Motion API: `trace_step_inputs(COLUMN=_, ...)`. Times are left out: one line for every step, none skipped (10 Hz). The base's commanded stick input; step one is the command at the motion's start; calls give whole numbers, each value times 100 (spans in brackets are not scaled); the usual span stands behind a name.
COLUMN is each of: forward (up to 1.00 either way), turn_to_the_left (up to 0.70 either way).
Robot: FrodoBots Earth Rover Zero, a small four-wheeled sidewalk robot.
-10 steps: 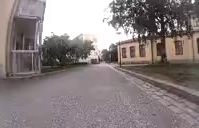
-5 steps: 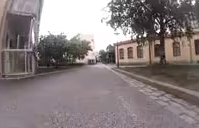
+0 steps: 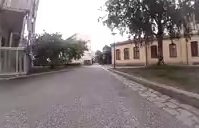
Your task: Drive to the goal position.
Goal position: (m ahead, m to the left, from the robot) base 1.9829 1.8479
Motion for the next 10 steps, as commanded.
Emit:
trace_step_inputs(forward=60, turn_to_the_left=0)
trace_step_inputs(forward=60, turn_to_the_left=0)
trace_step_inputs(forward=60, turn_to_the_left=0)
trace_step_inputs(forward=60, turn_to_the_left=0)
trace_step_inputs(forward=60, turn_to_the_left=0)
trace_step_inputs(forward=60, turn_to_the_left=0)
trace_step_inputs(forward=60, turn_to_the_left=0)
trace_step_inputs(forward=60, turn_to_the_left=0)
trace_step_inputs(forward=60, turn_to_the_left=0)
trace_step_inputs(forward=60, turn_to_the_left=0)
